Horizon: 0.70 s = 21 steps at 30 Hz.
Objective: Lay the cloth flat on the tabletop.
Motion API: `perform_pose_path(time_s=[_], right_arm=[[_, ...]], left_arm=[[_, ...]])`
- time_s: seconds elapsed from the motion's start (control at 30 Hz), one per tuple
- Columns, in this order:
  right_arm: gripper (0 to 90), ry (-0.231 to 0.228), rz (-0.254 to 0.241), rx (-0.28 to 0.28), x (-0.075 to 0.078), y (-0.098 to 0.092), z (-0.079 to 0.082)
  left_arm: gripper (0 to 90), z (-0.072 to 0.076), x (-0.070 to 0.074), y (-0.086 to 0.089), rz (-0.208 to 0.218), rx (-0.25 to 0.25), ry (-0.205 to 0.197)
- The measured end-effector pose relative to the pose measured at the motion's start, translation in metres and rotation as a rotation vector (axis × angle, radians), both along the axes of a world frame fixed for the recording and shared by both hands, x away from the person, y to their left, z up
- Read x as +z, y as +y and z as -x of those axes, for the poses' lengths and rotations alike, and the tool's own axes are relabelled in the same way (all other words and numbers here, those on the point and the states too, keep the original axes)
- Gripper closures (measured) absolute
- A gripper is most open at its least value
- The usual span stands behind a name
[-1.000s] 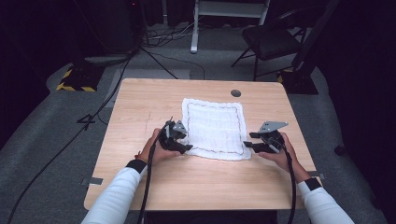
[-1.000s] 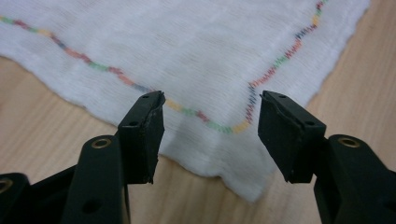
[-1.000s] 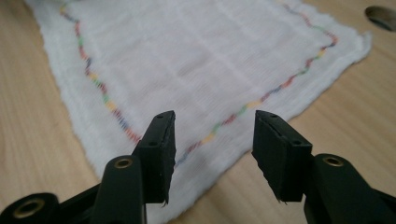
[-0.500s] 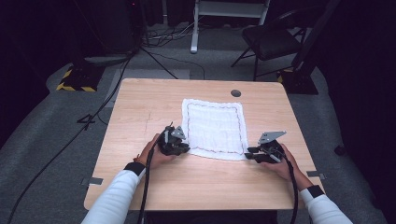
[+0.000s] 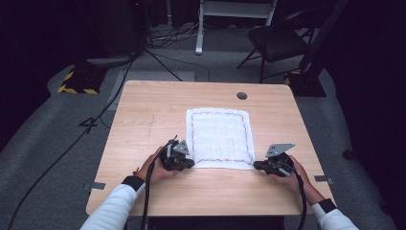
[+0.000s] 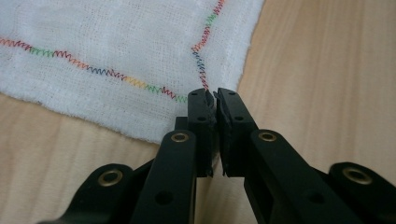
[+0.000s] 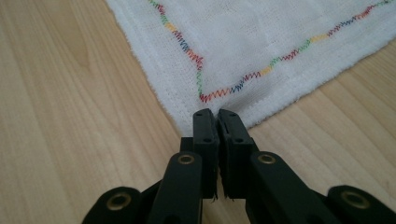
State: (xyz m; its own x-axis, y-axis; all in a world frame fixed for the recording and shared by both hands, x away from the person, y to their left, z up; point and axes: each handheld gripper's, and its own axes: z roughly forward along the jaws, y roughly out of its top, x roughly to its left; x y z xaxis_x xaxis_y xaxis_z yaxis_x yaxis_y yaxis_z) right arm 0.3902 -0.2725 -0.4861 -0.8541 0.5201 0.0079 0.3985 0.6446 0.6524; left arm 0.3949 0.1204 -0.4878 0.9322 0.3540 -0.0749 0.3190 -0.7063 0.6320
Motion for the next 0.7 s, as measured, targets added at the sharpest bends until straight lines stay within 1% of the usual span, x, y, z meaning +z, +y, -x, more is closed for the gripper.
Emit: perform_pose_path(time_s=[0.03,0.07,0.13,0.2,0.23,0.3,0.33,0.37,0.4,0.43,0.47,0.5,0.53,0.6,0.63,0.7], right_arm=[[86.9,0.006,-0.003,0.002,0.0,-0.001,0.006],[86.9,0.008,-0.005,0.006,0.0,-0.002,0.008],[86.9,0.009,-0.008,0.005,0.0,-0.004,0.014],[86.9,0.013,-0.008,0.004,0.0,-0.006,0.019],[86.7,0.015,-0.005,0.001,0.0,-0.007,0.022],[84.7,0.009,0.002,-0.006,0.001,-0.009,0.026],[82.7,0.002,0.006,-0.004,0.001,-0.01,0.028],[79.8,-0.004,0.006,-0.003,0.002,-0.011,0.029],[79.8,-0.004,0.006,-0.003,0.002,-0.011,0.029],[75.7,-0.015,0.004,-0.005,0.003,-0.012,0.03],[71.2,-0.034,-0.009,-0.012,0.005,-0.012,0.03],[63.8,-0.06,-0.03,-0.016,0.009,-0.012,0.03],[63.8,-0.06,-0.03,-0.016,0.009,-0.012,0.03],[58.6,-0.079,-0.047,-0.03,0.014,-0.008,0.028],[57.1,-0.087,-0.056,-0.027,0.016,-0.005,0.026],[51.4,-0.105,-0.06,-0.01,0.019,0.005,0.024]], left_arm=[[84.4,0.002,0.0,0.0,0.0,-0.003,0.003],[84.4,0.008,0.0,0.0,0.003,-0.013,0.01],[84.2,0.014,0.0,-0.001,0.005,-0.027,0.014],[83.5,0.02,0.0,-0.003,0.002,-0.031,0.007],[81.9,0.02,0.0,-0.003,0.002,-0.031,0.007],[76.1,0.027,0.001,-0.003,-0.009,-0.037,-0.01],[72.2,0.027,0.001,-0.003,-0.009,-0.037,-0.01],[66.5,0.03,0.003,0.0,-0.017,-0.023,-0.025],[62.9,0.03,0.003,0.0,-0.017,-0.023,-0.025],[62.9,0.032,0.004,0.003,-0.023,-0.001,-0.035],[55.3,0.032,0.005,0.004,-0.026,0.014,-0.047],[47.8,0.032,0.006,0.007,-0.031,0.029,-0.044],[47.8,0.032,0.006,0.01,-0.024,0.043,-0.048],[38.2,0.031,0.009,0.017,-0.013,0.087,-0.061],[30.4,0.029,0.01,0.021,0.004,0.117,-0.057],[28.8,0.025,0.012,0.028,0.042,0.151,-0.053]])
